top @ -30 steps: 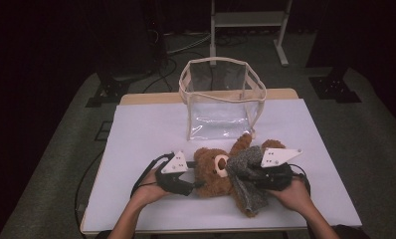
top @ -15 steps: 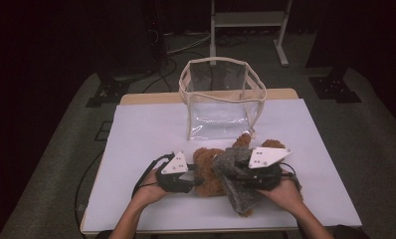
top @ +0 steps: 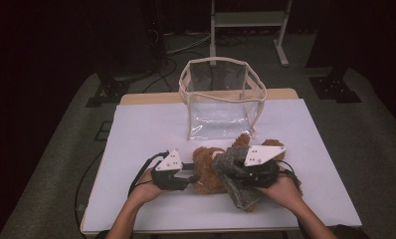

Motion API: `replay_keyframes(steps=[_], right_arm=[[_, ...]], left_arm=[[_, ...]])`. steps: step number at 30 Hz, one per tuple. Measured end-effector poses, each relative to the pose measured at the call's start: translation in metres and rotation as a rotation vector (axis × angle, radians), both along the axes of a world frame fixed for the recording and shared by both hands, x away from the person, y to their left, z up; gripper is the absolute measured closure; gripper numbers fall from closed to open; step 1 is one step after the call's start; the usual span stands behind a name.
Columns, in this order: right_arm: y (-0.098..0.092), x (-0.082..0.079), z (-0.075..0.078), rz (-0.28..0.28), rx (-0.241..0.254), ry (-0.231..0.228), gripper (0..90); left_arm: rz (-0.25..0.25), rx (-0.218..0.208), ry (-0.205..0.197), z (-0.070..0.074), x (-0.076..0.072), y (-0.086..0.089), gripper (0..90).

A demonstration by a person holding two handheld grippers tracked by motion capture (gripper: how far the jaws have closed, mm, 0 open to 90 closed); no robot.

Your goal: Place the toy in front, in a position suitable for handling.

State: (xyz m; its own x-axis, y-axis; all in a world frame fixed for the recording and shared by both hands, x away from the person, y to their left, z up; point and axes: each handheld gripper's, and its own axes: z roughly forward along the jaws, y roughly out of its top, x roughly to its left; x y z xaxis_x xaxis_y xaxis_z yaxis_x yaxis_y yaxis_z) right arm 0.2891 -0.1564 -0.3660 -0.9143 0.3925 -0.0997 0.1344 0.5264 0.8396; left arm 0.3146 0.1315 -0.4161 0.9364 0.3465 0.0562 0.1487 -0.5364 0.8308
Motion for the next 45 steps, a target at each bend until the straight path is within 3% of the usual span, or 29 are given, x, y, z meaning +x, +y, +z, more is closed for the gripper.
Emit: replay_keyframes(steps=[5, 8, 10, 18, 22, 26, 30, 33, 35, 38, 39, 40, 44, 45], right_arm=[[0.022, -0.002, 0.006, 0.059, -0.006, -0.022, 67.7], [0.038, -0.004, -0.006, 0.093, -0.058, -0.036, 67.6], [0.036, -0.008, -0.011, 0.101, -0.063, -0.035, 67.7], [0.013, -0.017, -0.018, 0.091, -0.099, 0.003, 67.6], [0.031, -0.017, -0.013, 0.115, -0.113, -0.020, 67.6], [0.050, -0.017, -0.017, 0.147, -0.117, -0.022, 67.6], [0.053, -0.018, -0.022, 0.164, -0.137, -0.025, 67.6], [0.046, -0.021, -0.023, 0.162, -0.142, -0.010, 67.6], [0.038, -0.023, -0.020, 0.147, -0.148, -0.018, 67.7], [0.025, -0.017, 0.001, 0.086, -0.111, -0.056, 67.7], [0.025, -0.017, 0.001, 0.086, -0.111, -0.056, 67.7], [0.024, -0.007, 0.014, 0.061, -0.088, -0.068, 67.7], [0.025, 0.020, 0.024, 0.044, -0.047, -0.022, 67.5], [0.025, 0.020, 0.024, 0.044, -0.047, -0.022, 67.5]], left_arm=[[-0.003, -0.004, 0.008, -0.002, 0.000, -0.004, 55.1], [0.004, 0.007, 0.007, -0.002, 0.000, -0.001, 52.3], [0.029, 0.015, 0.008, -0.001, 0.001, 0.000, 43.8], [0.012, -0.008, 0.015, -0.002, 0.001, -0.002, 48.5], [0.002, -0.007, 0.017, -0.003, 0.002, -0.004, 51.4], [-0.009, -0.002, 0.022, -0.004, 0.002, -0.003, 51.5], [-0.014, -0.001, 0.025, -0.004, 0.002, -0.002, 50.2], [-0.017, -0.002, 0.029, -0.005, 0.001, -0.002, 48.7], [-0.017, -0.003, 0.027, -0.005, 0.001, -0.003, 48.5], [-0.023, 0.008, 0.020, -0.004, -0.001, -0.005, 48.5], [-0.023, 0.008, 0.020, -0.004, -0.001, -0.005, 48.5], [-0.028, 0.010, 0.017, -0.005, -0.001, -0.005, 48.4], [-0.027, 0.009, 0.023, -0.005, -0.001, -0.004, 47.1], [-0.027, 0.009, 0.023, -0.005, -0.001, -0.004, 46.4]])
